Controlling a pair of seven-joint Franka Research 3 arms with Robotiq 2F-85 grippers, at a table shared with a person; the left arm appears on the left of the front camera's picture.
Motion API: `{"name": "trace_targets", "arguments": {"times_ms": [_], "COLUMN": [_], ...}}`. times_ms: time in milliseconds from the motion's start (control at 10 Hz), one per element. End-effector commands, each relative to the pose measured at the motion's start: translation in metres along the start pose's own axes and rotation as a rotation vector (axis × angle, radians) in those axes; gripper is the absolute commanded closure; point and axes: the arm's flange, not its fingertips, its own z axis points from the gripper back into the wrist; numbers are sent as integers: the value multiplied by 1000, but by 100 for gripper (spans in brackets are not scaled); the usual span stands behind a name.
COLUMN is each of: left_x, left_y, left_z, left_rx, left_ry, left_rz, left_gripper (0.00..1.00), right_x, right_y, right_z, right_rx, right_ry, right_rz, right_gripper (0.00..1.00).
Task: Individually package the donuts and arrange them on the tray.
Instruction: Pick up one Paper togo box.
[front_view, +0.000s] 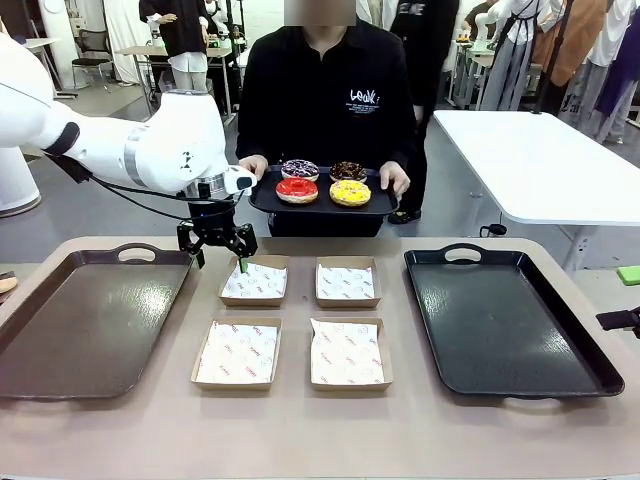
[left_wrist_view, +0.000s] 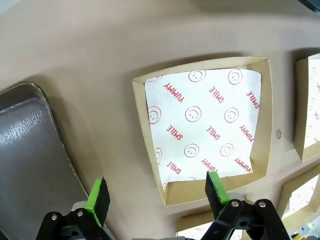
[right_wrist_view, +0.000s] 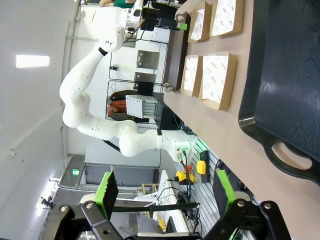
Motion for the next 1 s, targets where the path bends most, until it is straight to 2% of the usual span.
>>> {"name": "trace_targets", "arguments": {"times_ms": [0,400,900], "left_x": [0,6,25], "left_y": [2,2,19], "left_z": [0,-3,-25], "left_rx": [3,-7,14], "left_ry": [8,-10,-86], "left_rz": [2,-29,49], "left_gripper": [0,0,0], "right_x": [-1,-1,-1], "right_y": [-1,-1,-1], "right_z": [2,2,2], "right_rx": [14,14,14], "right_ry": [-2,-2,-2], "right_rz": [9,9,9], "right_gripper": [0,0,0]}}
